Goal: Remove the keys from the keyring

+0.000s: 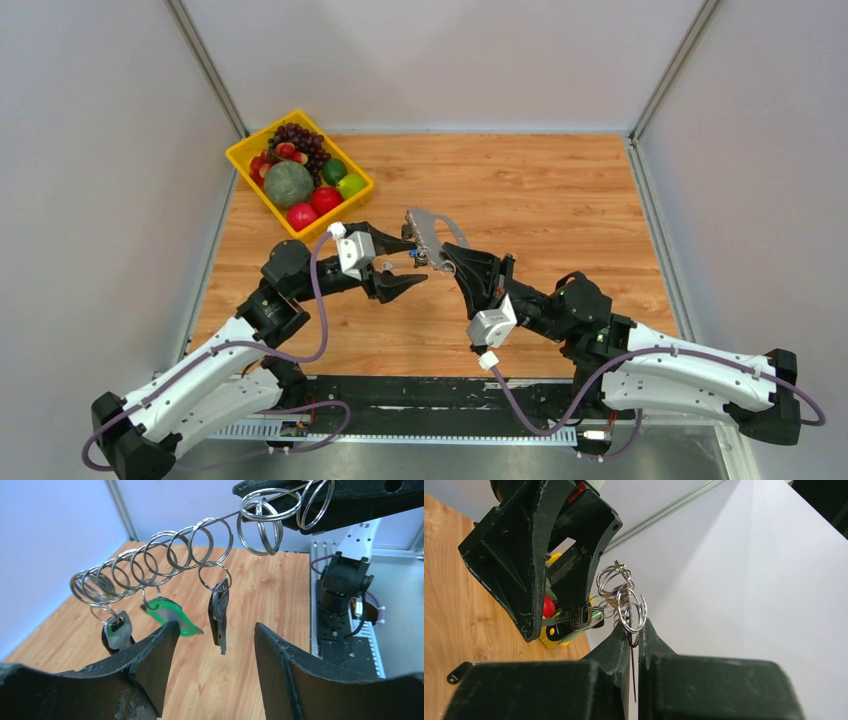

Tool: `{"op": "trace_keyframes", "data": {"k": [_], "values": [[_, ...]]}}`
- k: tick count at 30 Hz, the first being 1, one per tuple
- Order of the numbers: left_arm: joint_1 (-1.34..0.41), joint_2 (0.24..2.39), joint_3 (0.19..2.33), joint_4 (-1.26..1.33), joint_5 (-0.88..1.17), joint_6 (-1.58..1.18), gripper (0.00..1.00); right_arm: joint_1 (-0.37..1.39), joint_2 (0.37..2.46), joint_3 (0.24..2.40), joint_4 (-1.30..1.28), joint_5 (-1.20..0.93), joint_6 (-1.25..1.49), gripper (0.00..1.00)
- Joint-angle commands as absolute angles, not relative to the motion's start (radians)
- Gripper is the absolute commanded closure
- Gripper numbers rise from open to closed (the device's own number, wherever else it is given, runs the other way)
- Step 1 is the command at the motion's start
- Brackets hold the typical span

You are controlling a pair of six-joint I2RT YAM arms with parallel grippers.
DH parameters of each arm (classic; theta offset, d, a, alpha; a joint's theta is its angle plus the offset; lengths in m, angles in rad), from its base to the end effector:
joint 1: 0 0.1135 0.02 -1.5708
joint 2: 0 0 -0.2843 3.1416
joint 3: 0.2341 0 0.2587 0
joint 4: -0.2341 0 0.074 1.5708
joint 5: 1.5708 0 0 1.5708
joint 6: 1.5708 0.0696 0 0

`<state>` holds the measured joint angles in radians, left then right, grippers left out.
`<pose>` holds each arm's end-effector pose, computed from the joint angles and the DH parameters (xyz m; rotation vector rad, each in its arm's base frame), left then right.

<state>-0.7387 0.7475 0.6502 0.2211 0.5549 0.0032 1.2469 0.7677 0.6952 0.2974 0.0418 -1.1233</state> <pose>0.1231 -0.1617 0.3585 0.9756 1.1994 -0.9900 0.0698 0.1988 0.3846 -1.2339 0.5391 0.0762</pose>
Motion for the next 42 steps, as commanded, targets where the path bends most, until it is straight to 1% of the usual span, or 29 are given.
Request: {"op": "trace_keyframes", "data": {"k": [1,4,7,10,15,16,17,18,19,20,22,25,27,31,32,34,37,39,42], "values": [[-0.735,0.77,0.706,0.265,0.646,-0.038,0.34,1.246,0.759,0.73,0.365,0.023,-1.147,1.0],[-0.735,0.78,0.707,0.262,0.666,-0.038,0.37,1.246,0.758,0.728,0.365,0.026,-1.146,1.0],[-0.734,0.781,0.704,0.26,0.656,-0.036,0.42,1.246,0.756,0.729,0.365,0.026,-1.146,1.0],[-0.735,0.778,0.706,0.253,0.636,-0.033,0.52,1.246,0.759,0.729,0.367,0.023,-1.146,1.0],[-0.734,0.782,0.713,0.227,0.611,-0.025,0.6,1.246,0.763,0.726,0.367,0.021,-1.144,1.0],[-0.735,0.782,0.715,0.224,0.609,-0.023,0.66,1.246,0.764,0.725,0.368,0.023,-1.143,1.0],[-0.735,0.782,0.717,0.215,0.601,-0.022,0.69,1.246,0.765,0.723,0.368,0.026,-1.142,1.0],[-0.735,0.783,0.723,0.197,0.594,-0.02,0.79,1.246,0.763,0.721,0.369,0.028,-1.141,1.0],[-0.735,0.784,0.726,0.184,0.572,-0.019,0.85,1.246,0.764,0.716,0.372,0.035,-1.139,1.0],[-0.735,0.782,0.737,0.149,0.554,-0.024,0.96,1.246,0.764,0.71,0.379,0.047,-1.136,1.0],[-0.735,0.783,0.764,0.072,0.488,-0.042,1.0,1.246,0.763,0.689,0.398,0.09,-1.124,1.0],[-0.735,0.79,0.829,-0.063,0.433,-0.046,1.0,1.247,0.764,0.63,0.443,0.149,-1.075,1.0],[-0.735,0.801,0.87,-0.156,0.42,-0.052,1.0,1.246,0.757,0.581,0.468,0.158,-1.026,1.0],[-0.735,0.842,0.971,-0.341,0.325,-0.068,1.0,1.245,0.721,0.459,0.572,0.186,-0.908,0.99],[-0.735,0.861,0.99,-0.404,0.298,-0.06,1.0,1.246,0.708,0.429,0.592,0.196,-0.877,0.92],[-0.735,0.887,1.043,-0.48,0.27,-0.022,1.0,1.246,0.684,0.381,0.612,0.203,-0.821,0.72],[-0.735,0.907,1.097,-0.532,0.256,0.065,1.0,1.247,0.644,0.328,0.602,0.165,-0.728,0.52],[-0.735,0.915,1.118,-0.552,0.26,0.138,1.0,1.248,0.615,0.301,0.593,0.117,-0.675,0.43],[-0.734,0.934,1.148,-0.591,0.257,0.239,1.0,1.247,0.555,0.276,0.563,0.025,-0.623,0.39]]}}
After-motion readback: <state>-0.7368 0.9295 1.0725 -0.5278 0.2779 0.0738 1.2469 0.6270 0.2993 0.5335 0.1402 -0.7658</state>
